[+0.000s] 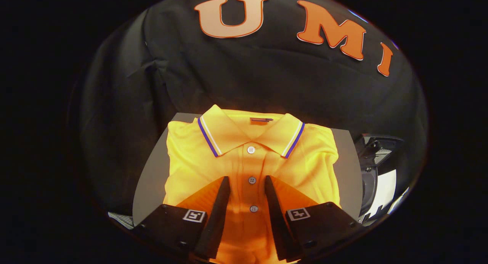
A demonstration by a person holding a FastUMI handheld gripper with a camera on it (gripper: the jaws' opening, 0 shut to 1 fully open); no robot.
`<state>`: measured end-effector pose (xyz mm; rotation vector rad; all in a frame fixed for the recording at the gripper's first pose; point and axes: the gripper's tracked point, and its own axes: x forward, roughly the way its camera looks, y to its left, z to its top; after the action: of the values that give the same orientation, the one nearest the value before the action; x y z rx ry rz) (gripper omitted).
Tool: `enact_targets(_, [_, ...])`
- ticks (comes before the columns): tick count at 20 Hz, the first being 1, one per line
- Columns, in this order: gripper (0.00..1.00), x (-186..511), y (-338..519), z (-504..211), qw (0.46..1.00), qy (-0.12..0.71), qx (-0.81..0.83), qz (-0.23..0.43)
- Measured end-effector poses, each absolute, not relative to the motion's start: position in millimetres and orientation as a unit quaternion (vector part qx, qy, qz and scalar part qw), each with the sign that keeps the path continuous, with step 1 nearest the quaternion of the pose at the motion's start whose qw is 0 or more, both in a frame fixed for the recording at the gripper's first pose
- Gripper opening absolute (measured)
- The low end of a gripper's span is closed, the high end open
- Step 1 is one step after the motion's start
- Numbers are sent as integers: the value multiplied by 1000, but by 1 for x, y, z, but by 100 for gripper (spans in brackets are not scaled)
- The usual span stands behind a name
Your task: Put the clothes into the washing machine and then close the washing machine lid.
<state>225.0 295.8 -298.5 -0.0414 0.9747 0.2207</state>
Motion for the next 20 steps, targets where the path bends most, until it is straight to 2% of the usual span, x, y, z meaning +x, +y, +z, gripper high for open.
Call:
enact_targets(1, [60,223,296,-298,877,468,-19,108])
enact_targets(3, [44,224,296,-297,878,467,-16,103])
enact_targets(4, [23,226,295,-297,881,464,-15,95])
enact_targets(8, [23,223,294,-296,882,463,-12,86])
enact_targets(10, [9,223,296,-296,884,460,-3,84])
enact_targets(15, [8,222,289,-284,890,447,-5,87])
enact_targets(20, [8,220,280,-258,904,409,25,120])
